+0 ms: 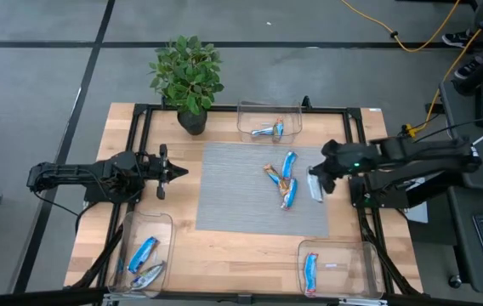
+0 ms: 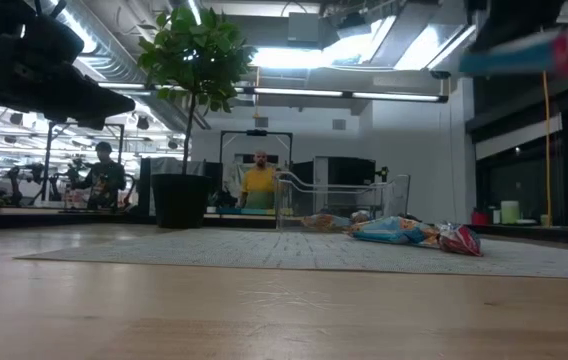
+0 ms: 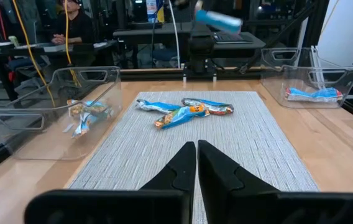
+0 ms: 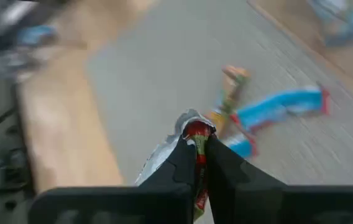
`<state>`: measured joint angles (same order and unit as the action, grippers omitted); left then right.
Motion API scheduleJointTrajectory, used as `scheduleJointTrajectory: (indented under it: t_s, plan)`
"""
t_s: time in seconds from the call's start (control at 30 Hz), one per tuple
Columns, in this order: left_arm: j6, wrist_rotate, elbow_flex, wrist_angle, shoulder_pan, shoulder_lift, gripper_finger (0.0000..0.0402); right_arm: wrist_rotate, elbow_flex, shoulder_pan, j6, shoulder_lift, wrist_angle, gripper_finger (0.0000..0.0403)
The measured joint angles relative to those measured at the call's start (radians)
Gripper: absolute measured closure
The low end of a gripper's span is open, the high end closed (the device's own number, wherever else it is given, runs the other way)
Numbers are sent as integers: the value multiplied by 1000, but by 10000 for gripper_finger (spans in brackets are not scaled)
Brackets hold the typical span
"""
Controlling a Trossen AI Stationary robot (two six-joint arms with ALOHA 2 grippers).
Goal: Pick and place Granola Bars by type
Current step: Put the red granola bar into the bottom right transparent bin
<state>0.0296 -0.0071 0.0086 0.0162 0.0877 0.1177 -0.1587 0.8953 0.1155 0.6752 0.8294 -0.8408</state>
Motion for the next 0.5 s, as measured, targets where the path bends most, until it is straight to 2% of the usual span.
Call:
scheduleJointTrajectory:
  t_s: [0.27, 0.5]
  plan:
    - [0, 0, 0, 1, 0, 0, 393, 3, 99, 119, -85, -16, 0, 377]
    - [0, 0, 0, 1, 0, 0, 390, 44, 116, 229, -78, -12, 71, 375]
